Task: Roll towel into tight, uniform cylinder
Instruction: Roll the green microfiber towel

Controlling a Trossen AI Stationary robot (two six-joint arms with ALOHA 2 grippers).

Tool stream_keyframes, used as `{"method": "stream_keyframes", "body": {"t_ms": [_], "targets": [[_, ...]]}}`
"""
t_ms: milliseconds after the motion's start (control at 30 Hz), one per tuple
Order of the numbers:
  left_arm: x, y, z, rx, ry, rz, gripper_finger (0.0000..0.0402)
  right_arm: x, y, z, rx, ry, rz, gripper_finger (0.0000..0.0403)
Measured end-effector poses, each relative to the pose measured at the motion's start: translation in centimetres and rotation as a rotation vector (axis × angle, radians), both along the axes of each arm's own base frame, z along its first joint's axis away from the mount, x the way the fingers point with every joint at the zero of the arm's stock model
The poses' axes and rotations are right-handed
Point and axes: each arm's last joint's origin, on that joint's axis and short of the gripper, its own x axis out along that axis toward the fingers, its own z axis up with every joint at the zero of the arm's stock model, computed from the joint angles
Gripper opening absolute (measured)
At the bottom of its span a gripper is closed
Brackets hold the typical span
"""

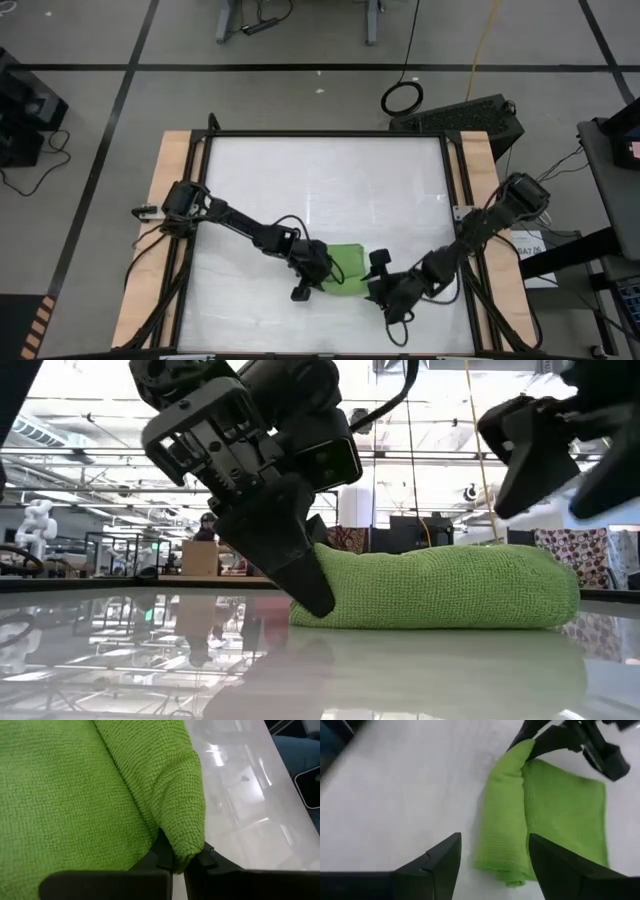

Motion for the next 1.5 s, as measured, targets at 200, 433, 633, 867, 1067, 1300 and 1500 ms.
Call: {"method": "stream_keyframes", "body": {"t_ms": [200,433,633,867,1067,1300,1500], "targets": [[0.3,1.3,0.0,-0.049,0.025,0.025,0.0018,-0.5,1.4,-2.6,-0.203,-0.012,0.021,0.0213],[0.4,2.5,0.0,-0.125,0.053,0.020,0.0019,-0.4,1.5,-5.1,-0.339,0.018,0.014,0.0213],[0.4,2.9,0.0,-0.167,0.071,-0.004,0.0020,0.0,1.0,-5.7,-0.415,0.022,-0.017,0.0213],[0.3,3.2,0.0,-0.176,0.082,-0.013,0.0020,1.1,-0.6,-5.8,-0.360,0.048,-0.092,0.0203],[0.4,3.4,-0.1,-0.163,0.086,0.007,0.0045,2.1,-1.9,-5.8,-0.243,0.105,-0.125,0.0123],[0.0,3.5,0.3,-0.116,0.118,0.037,0.0168,2.3,-2.3,-5.8,-0.068,0.187,-0.141,0.0014],[-1.0,2.7,2.4,0.073,0.063,0.045,0.0206,2.5,-2.6,-4.6,0.194,0.275,-0.127,0.0014]]}}
